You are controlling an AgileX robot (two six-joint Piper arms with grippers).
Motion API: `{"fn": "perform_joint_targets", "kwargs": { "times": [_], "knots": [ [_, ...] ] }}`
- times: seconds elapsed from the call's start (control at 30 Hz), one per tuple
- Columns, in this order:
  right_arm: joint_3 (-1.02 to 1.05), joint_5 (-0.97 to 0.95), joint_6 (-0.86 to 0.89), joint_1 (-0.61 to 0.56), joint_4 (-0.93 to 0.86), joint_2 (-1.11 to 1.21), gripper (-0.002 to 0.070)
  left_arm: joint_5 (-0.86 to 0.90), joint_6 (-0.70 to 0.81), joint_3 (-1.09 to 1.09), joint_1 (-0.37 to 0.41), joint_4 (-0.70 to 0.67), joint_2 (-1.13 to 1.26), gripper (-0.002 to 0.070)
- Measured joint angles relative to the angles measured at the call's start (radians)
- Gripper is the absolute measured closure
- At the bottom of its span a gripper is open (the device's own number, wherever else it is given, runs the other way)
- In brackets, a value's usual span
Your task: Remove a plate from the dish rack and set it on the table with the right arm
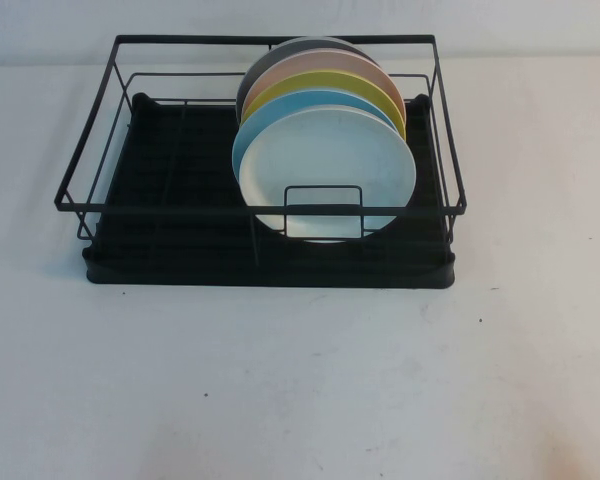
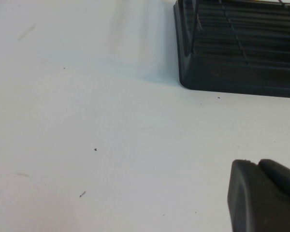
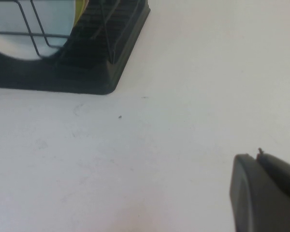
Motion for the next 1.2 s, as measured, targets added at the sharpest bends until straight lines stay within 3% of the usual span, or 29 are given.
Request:
{"fn": "perform_joint_targets", "kwargs": {
  "times": [0.1,0.37,0.6,0.8,1.03,1.2],
  "knots": [
    [0.0,-0.071,0.0,0.0,0.073,0.0,0.0694,0.0,0.0,0.0,0.0,0.0,0.0,0.068],
    [0.0,-0.278,0.0,0.0,0.514,0.0,0.0694,0.0,0.0,0.0,0.0,0.0,0.0,0.068],
    [0.0,-0.3,0.0,0.0,0.67,0.0,0.0694,0.0,0.0,0.0,0.0,0.0,0.0,0.068],
    [-0.096,-0.148,0.0,0.0,0.671,0.075,0.0694,0.0,0.0,0.0,0.0,0.0,0.0,0.068],
    [-0.333,0.093,-0.008,0.0,0.499,0.418,0.0694,0.0,0.0,0.0,0.0,0.0,0.0,0.068],
    [-0.483,0.18,-0.114,0.0,0.44,0.668,0.0694,0.0,0.0,0.0,0.0,0.0,0.0,0.068]
  ]
}}
